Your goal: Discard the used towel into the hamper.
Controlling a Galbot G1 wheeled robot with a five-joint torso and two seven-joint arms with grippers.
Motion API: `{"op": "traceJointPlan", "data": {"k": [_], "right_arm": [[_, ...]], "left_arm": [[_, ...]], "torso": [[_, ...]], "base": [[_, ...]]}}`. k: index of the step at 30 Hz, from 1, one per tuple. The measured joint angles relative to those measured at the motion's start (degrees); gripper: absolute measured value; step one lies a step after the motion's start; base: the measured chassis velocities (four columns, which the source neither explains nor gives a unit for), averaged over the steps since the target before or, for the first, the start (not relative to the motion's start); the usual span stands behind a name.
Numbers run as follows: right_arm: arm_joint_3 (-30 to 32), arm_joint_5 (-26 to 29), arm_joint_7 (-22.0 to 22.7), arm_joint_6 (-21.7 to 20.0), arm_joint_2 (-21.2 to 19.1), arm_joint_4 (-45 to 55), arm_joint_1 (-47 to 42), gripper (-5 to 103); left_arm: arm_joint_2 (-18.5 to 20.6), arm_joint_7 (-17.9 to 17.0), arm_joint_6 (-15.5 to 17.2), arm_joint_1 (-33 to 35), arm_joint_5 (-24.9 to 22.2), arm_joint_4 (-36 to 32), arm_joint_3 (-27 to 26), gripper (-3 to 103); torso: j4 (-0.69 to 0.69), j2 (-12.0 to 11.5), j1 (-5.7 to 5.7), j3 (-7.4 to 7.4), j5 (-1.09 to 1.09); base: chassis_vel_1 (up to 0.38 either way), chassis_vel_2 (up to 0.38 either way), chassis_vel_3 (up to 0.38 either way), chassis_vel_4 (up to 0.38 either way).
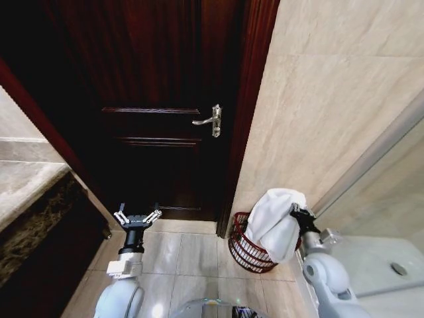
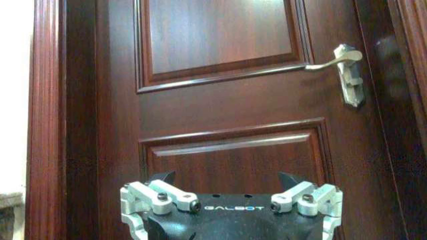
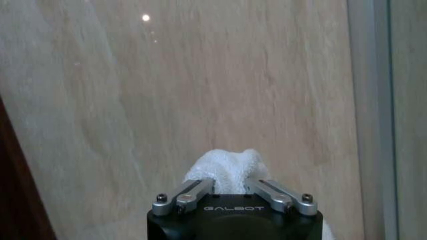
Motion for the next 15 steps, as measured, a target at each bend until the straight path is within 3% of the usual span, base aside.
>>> {"op": "traceJointPlan", "data": {"k": [6,15], "right_arm": [[0.2,-0.2,-0.6,1.1,0.5,1.8,-0.7,5],[2.1,1.0,3.0,-0.4,-4.6,5.3,6.2,5]], "left_arm": [[0.1,0.1,-0.2,-0.3,0.0,0.3,0.1,100],[0.1,0.1,-0.5,-0.5,0.0,0.7,0.8,100]], "torso": [[0.0,-1.4,-0.57,-0.81,0.0],[0.01,-3.7,-1.57,-2.09,-0.01]], "base": [[0.0,0.0,0.0,0.0],[0.0,0.0,0.0,0.0]]}}
